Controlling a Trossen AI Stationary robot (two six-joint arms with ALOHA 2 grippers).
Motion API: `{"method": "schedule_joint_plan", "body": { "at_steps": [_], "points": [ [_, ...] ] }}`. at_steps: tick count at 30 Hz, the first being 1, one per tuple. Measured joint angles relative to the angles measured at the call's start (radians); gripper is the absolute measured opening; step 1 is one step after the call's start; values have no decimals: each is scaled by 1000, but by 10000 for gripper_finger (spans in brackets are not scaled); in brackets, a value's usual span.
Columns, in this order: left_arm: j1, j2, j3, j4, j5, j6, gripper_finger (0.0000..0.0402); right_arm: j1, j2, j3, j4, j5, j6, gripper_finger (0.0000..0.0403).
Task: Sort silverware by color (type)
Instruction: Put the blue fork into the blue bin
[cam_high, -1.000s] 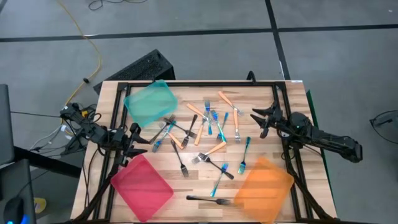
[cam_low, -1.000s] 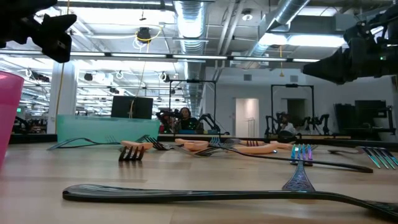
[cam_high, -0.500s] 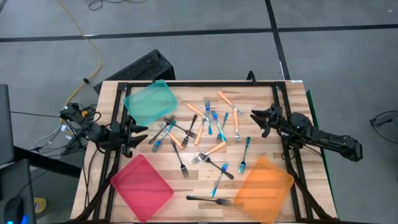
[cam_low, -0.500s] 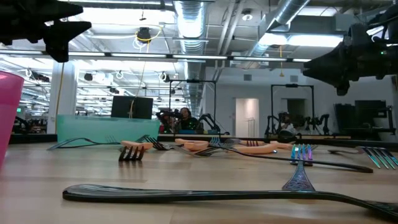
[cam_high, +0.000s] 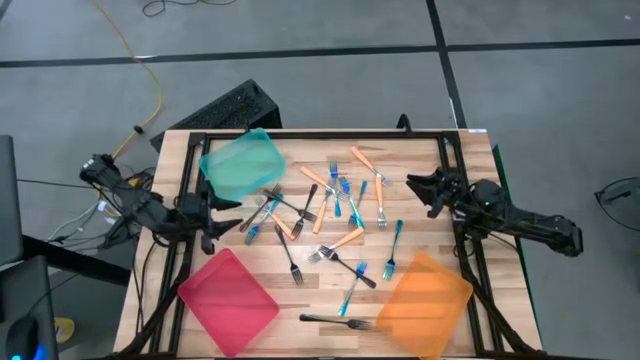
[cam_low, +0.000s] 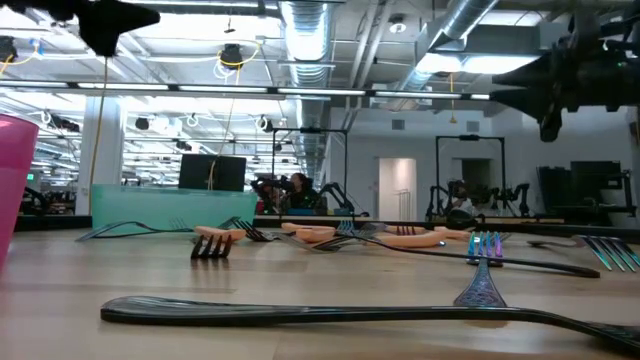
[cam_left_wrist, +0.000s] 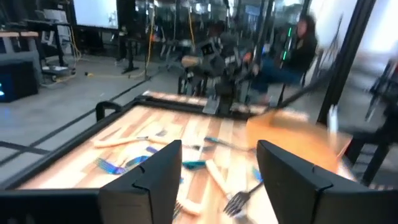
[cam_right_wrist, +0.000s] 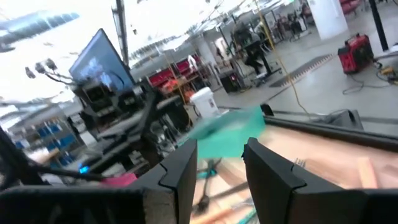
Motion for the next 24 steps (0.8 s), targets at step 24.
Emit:
{"method": "schedule_joint_plan", "body": {
  "at_steps": [24],
  "points": [
    [590,619,458,-799,444,-465,273,-62,13,6,-214,4,-114,155]
  ]
}}
